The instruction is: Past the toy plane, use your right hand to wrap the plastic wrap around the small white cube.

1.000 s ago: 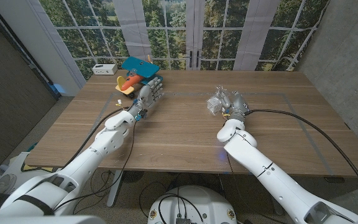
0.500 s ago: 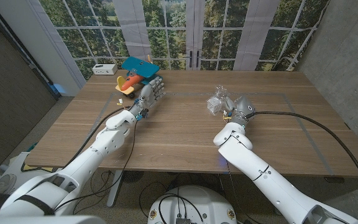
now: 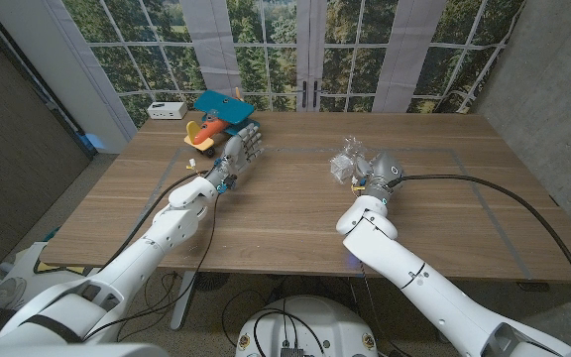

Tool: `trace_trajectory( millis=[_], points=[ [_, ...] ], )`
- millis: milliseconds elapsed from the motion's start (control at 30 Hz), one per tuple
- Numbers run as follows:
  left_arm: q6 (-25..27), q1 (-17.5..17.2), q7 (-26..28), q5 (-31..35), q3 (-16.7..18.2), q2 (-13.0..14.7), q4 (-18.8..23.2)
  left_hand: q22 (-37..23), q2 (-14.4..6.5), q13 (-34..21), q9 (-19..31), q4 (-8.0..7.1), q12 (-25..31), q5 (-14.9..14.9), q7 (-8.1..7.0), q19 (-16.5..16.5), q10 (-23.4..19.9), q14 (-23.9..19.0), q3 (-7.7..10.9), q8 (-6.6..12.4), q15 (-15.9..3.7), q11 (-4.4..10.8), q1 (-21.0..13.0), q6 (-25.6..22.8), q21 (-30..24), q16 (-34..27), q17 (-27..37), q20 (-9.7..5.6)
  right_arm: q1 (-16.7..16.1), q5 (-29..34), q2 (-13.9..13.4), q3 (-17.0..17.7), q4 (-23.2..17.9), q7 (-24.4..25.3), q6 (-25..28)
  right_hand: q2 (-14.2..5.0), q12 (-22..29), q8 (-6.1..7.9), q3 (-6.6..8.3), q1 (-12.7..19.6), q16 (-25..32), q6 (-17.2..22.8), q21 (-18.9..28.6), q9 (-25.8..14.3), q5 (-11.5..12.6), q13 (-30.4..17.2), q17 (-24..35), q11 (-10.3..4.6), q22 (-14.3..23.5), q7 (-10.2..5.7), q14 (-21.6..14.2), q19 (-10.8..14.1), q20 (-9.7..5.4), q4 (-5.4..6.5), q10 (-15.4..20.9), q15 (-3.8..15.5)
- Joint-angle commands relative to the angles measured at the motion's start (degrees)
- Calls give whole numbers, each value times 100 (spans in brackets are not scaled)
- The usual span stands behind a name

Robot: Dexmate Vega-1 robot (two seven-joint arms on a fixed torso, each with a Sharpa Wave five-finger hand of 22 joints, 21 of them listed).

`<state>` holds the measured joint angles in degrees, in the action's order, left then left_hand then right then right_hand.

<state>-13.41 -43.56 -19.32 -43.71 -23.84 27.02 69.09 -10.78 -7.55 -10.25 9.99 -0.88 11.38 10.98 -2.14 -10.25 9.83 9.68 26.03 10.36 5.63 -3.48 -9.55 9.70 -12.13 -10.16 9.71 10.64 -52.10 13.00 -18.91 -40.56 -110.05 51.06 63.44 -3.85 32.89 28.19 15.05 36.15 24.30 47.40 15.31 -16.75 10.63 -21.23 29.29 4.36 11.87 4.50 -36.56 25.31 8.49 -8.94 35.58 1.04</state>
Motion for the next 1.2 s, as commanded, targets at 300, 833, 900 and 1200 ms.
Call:
trace_trajectory(
  millis=[300,833,900,1200],
  points=[
    [-46,4,-21,-34,41,-6,-61,-33,-5,-26,20,-5,-7,-10,-21,-49,1271,1007,32,7,24,7,-18,973,-13,-7,15,29,661,192,105,-570,619,-258,637,14,228,40,112,322,161,281,113,76,53,-109,54,-125,30,-43,-431,162,-32,-70,277,132],
    [-60,240,-182,4,-23,-136,-389,-33,13,-26,20,-1,-4,-14,-18,-48,1270,1013,28,10,33,3,-14,974,-14,-7,16,31,952,459,255,-809,839,-415,1654,349,111,-509,-287,-197,226,-1194,91,-107,74,-394,400,76,43,-181,-202,67,77,234,-859,122],
    [-60,247,-182,7,-26,-144,-397,-33,14,-26,20,0,-3,-14,-17,-51,1270,1014,28,11,33,7,-14,973,-13,-7,16,33,927,553,256,-800,808,-489,1654,311,224,-449,-345,-384,247,-991,79,-117,68,-417,391,113,45,-107,-290,33,85,329,-650,72],
    [-21,215,-91,33,-24,-125,-294,-33,15,-26,20,1,-6,-14,-18,-55,1280,1015,29,11,30,14,-12,979,-12,-8,16,32,1002,308,-134,-881,290,-1154,1522,166,689,-115,-199,-146,551,349,101,8,91,-360,373,-19,48,-115,-1101,74,35,124,457,207]
  ],
)
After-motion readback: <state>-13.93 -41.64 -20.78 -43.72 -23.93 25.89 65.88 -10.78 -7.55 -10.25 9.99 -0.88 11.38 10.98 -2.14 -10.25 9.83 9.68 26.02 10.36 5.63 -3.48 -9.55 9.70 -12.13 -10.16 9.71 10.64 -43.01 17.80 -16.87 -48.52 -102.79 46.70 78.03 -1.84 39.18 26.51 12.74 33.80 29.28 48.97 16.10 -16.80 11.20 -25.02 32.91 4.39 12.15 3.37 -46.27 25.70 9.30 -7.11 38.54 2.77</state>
